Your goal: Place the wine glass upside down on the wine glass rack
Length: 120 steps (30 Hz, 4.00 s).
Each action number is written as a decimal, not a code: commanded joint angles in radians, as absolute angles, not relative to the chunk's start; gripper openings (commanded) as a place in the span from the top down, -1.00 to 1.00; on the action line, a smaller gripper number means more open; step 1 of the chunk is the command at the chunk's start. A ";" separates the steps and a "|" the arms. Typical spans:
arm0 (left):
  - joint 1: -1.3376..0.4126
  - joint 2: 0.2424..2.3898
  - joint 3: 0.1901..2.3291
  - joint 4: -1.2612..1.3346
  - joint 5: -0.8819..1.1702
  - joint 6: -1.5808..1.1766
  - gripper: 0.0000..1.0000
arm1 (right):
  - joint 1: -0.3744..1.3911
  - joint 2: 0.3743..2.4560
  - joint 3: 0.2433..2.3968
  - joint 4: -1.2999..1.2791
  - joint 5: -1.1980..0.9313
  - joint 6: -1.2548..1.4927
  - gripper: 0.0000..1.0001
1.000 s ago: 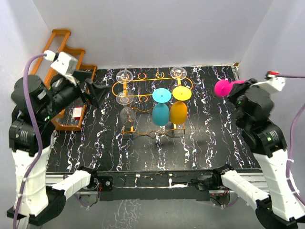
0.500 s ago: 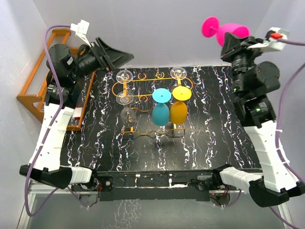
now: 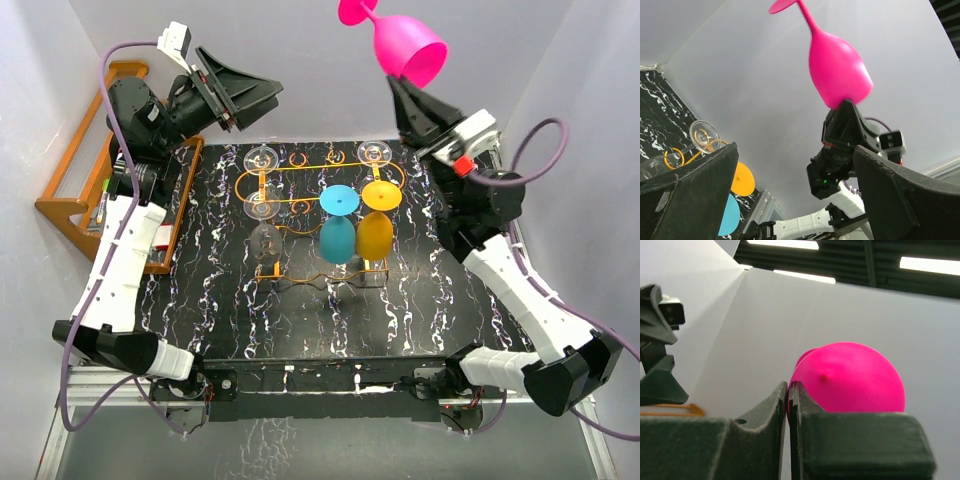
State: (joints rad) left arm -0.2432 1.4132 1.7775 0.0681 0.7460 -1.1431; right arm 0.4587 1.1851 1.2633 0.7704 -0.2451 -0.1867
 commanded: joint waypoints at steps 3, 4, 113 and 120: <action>-0.238 1.420 1.860 0.130 0.788 -1.204 -0.94 | 0.771 1.254 1.248 0.859 -0.235 -1.131 0.84; -0.238 1.423 1.865 0.136 0.791 -1.206 -0.94 | 0.804 1.274 1.238 0.857 -0.217 -1.258 0.84; -0.244 0.903 1.307 0.060 0.880 -0.691 1.00 | 1.207 1.054 1.396 0.276 0.552 -0.611 -0.97; -0.272 0.784 1.044 0.230 0.839 -0.644 1.00 | 1.207 1.053 1.404 0.269 0.524 -0.499 -0.97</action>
State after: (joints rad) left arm -0.2508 0.8314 1.1023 0.0887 0.8684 -0.6933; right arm 1.2026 1.0756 1.4090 0.2939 0.4515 -0.6724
